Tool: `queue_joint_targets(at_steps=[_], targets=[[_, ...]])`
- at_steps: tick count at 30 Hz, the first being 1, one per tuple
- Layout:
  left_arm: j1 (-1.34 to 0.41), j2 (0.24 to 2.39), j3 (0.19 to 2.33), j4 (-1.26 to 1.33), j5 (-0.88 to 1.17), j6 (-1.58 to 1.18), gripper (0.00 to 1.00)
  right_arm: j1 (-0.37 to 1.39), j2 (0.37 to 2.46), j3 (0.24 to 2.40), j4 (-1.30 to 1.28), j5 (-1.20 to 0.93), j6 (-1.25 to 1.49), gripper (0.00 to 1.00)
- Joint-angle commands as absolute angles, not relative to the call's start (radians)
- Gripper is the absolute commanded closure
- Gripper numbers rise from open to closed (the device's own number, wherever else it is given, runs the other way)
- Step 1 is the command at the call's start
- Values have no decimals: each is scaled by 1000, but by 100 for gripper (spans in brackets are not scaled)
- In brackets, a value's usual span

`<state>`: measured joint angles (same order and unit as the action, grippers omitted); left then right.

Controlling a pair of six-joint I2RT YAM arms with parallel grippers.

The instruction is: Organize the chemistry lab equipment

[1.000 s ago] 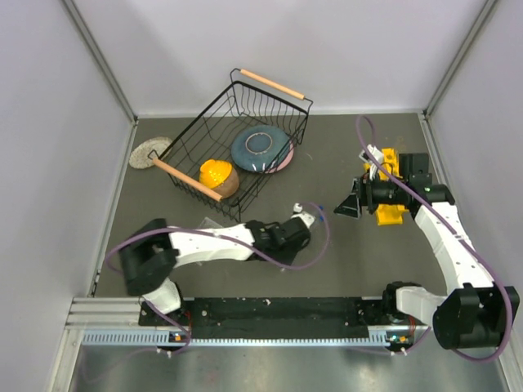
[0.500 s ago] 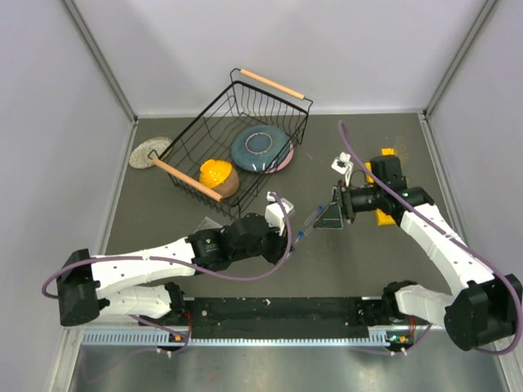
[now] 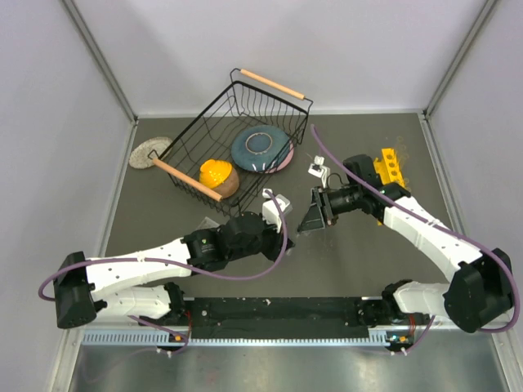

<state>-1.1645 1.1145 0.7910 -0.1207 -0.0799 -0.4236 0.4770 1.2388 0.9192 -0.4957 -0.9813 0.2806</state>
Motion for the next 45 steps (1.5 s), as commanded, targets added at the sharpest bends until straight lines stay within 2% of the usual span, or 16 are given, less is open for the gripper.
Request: queue_joint_targets(at_steps=[1, 3, 12, 13, 14, 16, 17, 19, 21, 25, 29, 37, 42, 45], targets=[[-1157, 1080, 805, -87, -101, -419, 99, 503, 1249, 974, -451, -985, 301, 62], [-1155, 1080, 805, -87, -103, -419, 99, 514, 1253, 979, -446, -985, 302, 64], [-1149, 1054, 795, -90, -143, -439, 96, 549, 1284, 1022, -449, -1006, 298, 91], [-1147, 1043, 796, -97, -147, -443, 92, 549, 1285, 1038, -451, -1002, 290, 92], [-1144, 1032, 801, -106, -155, -449, 76, 549, 1285, 1052, -456, -980, 281, 93], [-1135, 997, 808, -153, -160, -466, 55, 549, 1292, 1101, -478, -950, 230, 94], [-1125, 980, 821, -173, -160, -471, 33, 549, 1295, 1123, -494, -912, 201, 95], [-1102, 909, 833, -239, -138, -471, 22, 549, 1298, 1178, -527, -859, 106, 95], [-1040, 852, 859, -294, -111, -463, 16, 548, 1292, 1203, -534, -790, 28, 95], [-850, 706, 934, -492, -52, -428, 9, 551, 1278, 1226, -534, -735, -49, 96], [-652, 728, 1108, -654, -9, -330, 6, 630, 1244, 1209, -540, -669, -130, 96], [-468, 903, 1383, -807, -156, -268, 5, 966, 1295, 1245, -543, -479, -399, 95], [-390, 888, 1427, -836, -279, -284, 5, 1097, 1423, 1324, -497, -423, -498, 96], [-387, 845, 1424, -839, -316, -296, 5, 1169, 1478, 1325, -378, -396, -541, 95]])
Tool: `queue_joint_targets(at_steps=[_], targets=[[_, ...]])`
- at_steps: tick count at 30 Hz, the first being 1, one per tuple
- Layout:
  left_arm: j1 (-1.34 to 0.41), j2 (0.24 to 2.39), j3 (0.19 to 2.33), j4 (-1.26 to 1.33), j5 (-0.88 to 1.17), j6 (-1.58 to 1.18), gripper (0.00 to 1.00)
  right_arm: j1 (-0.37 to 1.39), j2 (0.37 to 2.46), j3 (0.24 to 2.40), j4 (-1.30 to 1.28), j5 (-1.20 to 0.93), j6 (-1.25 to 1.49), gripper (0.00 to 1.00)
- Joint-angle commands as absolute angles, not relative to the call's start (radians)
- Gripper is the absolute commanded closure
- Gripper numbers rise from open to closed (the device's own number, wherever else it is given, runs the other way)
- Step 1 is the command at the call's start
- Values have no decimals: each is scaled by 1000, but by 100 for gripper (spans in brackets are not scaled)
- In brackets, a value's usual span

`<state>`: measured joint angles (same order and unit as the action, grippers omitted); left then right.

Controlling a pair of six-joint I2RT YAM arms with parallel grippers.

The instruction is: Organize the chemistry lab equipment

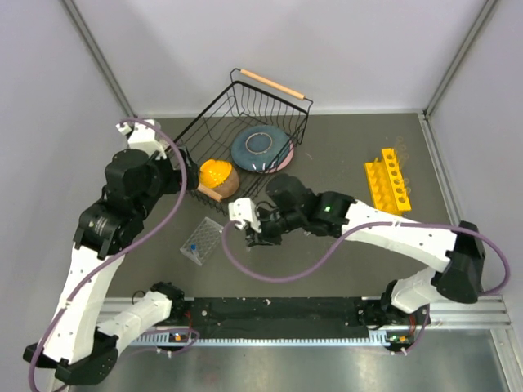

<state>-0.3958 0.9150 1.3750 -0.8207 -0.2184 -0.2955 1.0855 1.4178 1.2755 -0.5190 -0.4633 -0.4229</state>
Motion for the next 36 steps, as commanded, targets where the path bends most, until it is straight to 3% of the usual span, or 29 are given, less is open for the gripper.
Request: queue_joint_targets(at_steps=[1, 14, 36], targets=[[-387, 836, 1422, -841, -319, -295, 5, 1189, 1498, 1333, -344, -382, -554, 95], [-385, 738, 1368, -893, -365, -276, 5, 1256, 1899, 1615, -207, -324, -534, 95], [-387, 684, 1318, -910, -361, -268, 5, 1235, 2077, 1701, -199, -256, -469, 93]])
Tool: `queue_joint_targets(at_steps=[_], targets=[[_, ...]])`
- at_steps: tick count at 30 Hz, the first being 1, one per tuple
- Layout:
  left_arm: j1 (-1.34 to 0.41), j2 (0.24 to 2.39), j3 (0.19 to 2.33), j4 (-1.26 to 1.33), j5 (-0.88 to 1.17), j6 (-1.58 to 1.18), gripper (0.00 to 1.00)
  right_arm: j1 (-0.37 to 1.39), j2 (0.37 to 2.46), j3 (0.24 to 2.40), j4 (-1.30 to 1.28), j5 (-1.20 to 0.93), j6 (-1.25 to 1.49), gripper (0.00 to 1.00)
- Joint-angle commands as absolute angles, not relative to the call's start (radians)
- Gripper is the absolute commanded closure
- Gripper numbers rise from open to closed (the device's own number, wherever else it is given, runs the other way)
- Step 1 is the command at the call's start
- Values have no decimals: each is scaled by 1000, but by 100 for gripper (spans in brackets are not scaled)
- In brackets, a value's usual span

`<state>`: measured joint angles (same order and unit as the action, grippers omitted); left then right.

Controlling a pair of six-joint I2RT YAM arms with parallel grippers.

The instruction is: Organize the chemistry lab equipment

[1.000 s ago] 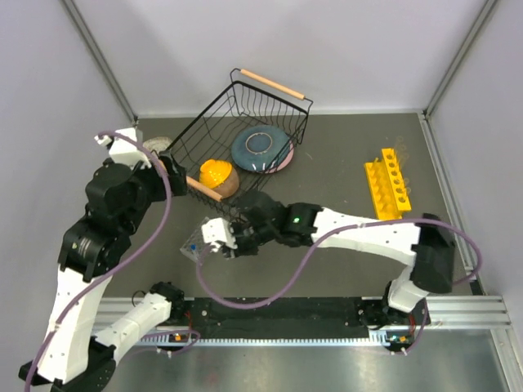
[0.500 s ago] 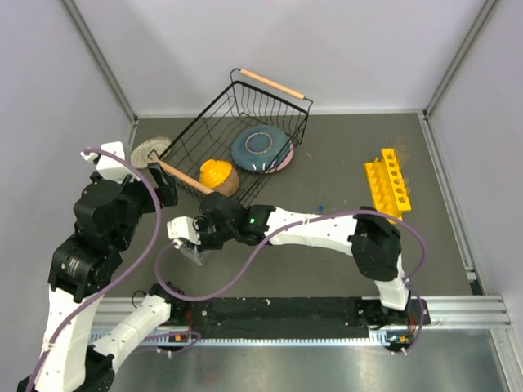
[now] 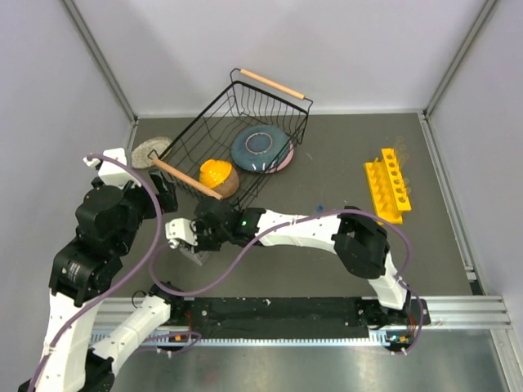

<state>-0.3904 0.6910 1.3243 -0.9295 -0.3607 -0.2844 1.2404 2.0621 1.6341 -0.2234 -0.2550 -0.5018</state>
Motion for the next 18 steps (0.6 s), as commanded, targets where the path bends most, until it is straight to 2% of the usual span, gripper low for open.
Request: queue_joint_targets(at_steps=[1, 13, 18], targets=[[-385, 686, 1316, -910, -360, -268, 5, 1235, 2082, 1701, -199, -255, -468, 93], [-387, 678, 1316, -919, -360, -268, 5, 1227, 2118, 1721, -235, -278, -437, 92], [-385, 680, 1316, -919, -354, -270, 5, 1227, 2131, 1726, -245, -273, -446, 89]])
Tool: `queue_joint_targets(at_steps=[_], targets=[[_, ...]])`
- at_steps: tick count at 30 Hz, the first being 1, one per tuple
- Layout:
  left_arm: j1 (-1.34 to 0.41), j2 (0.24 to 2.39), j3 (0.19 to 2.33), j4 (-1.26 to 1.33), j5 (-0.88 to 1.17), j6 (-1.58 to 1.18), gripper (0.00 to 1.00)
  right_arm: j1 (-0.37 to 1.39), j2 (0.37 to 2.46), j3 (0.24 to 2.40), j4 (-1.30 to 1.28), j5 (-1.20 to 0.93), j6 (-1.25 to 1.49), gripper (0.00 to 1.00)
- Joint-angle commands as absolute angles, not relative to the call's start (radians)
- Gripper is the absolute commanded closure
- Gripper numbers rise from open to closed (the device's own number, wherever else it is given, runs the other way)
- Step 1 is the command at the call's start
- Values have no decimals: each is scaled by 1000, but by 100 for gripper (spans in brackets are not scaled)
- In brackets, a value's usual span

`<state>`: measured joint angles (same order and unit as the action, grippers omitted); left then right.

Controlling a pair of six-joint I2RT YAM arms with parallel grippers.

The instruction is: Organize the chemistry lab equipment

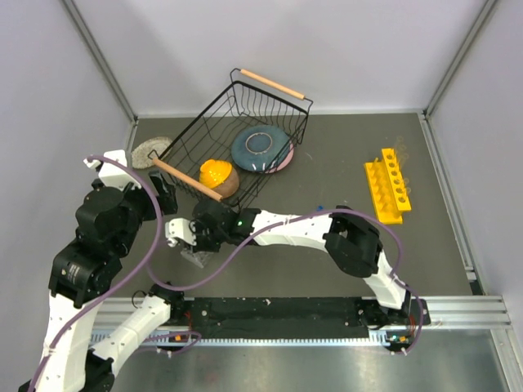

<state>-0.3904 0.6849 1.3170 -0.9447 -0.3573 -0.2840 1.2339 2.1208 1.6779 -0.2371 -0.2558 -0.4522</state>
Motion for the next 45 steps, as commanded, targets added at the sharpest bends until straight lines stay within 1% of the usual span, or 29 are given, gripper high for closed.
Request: queue_joint_targets(at_steps=[1, 4, 6, 7, 10, 13, 17, 18, 20, 21, 22, 24, 25, 26, 30, 31, 33, 34, 35, 36, 37, 38, 40, 41, 42, 44, 45], targets=[[-385, 680, 1316, -917, -353, -270, 5, 1226, 2140, 1727, -247, -272, -446, 86], [-387, 684, 1318, -919, -347, -272, 5, 1226, 2145, 1750, -261, -272, -436, 76], [-385, 686, 1322, -920, -344, -273, 5, 1223, 2135, 1772, -278, -288, -423, 70], [-387, 686, 1324, -920, -344, -273, 5, 1218, 2125, 1776, -281, -294, -411, 65], [-385, 686, 1335, -923, -341, -275, 5, 1209, 2073, 1778, -301, -317, -397, 57], [-385, 687, 1339, -922, -337, -278, 5, 1207, 2004, 1756, -330, -348, -397, 51], [-387, 687, 1338, -916, -318, -288, 5, 1207, 1907, 1717, -382, -448, -399, 46], [-385, 686, 1335, -914, -302, -294, 5, 1207, 1870, 1715, -415, -528, -411, 46], [-387, 677, 1322, -896, -285, -304, 3, 1207, 1830, 1710, -541, -625, -483, 45], [-385, 670, 1318, -890, -256, -313, 1, 1207, 1810, 1701, -578, -709, -504, 45], [-387, 657, 1309, -862, -233, -316, 1, 1209, 1758, 1684, -638, -738, -543, 45], [-387, 638, 1278, -835, -183, -328, 1, 1203, 1700, 1606, -679, -770, -564, 45], [-387, 626, 1266, -821, -135, -336, 1, 1198, 1633, 1576, -698, -770, -571, 45], [-387, 620, 1243, -796, -105, -344, 1, 1189, 1602, 1512, -728, -770, -569, 45], [-387, 615, 1181, -735, 64, -386, 1, 1065, 1442, 1364, -797, -781, -542, 45], [-385, 620, 1167, -714, 131, -397, 1, 983, 1412, 1311, -805, -782, -540, 45], [-385, 640, 1129, -637, 202, -425, 1, 898, 1329, 1263, -822, -772, -541, 45], [-385, 649, 1117, -611, 240, -433, 1, 791, 1301, 1225, -827, -769, -538, 45], [-387, 664, 1105, -589, 321, -458, 2, 743, 1267, 1207, -827, -769, -532, 45], [-388, 704, 1101, -545, 357, -474, 4, 689, 1255, 1194, -825, -765, -522, 45], [-391, 728, 1098, -525, 389, -489, 6, 596, 1246, 1171, -824, -765, -490, 45], [-415, 753, 1089, -505, 415, -508, 10, 544, 1236, 1161, -822, -778, -471, 45], [-477, 833, 1092, -479, 376, -502, 12, 454, 1236, 1135, -813, -799, -404, 45], [-565, 866, 1109, -479, 306, -483, 12, 361, 1238, 1129, -807, -830, -379, 45], [-613, 944, 1126, -482, 273, -474, 13, 323, 1239, 1123, -799, -842, -355, 46], [-717, 1032, 1176, -502, 233, -463, 18, 211, 1236, 1111, -769, -874, -292, 46], [-742, 1120, 1193, -509, 204, -460, 23, 174, 1230, 1111, -758, -885, -273, 46]])
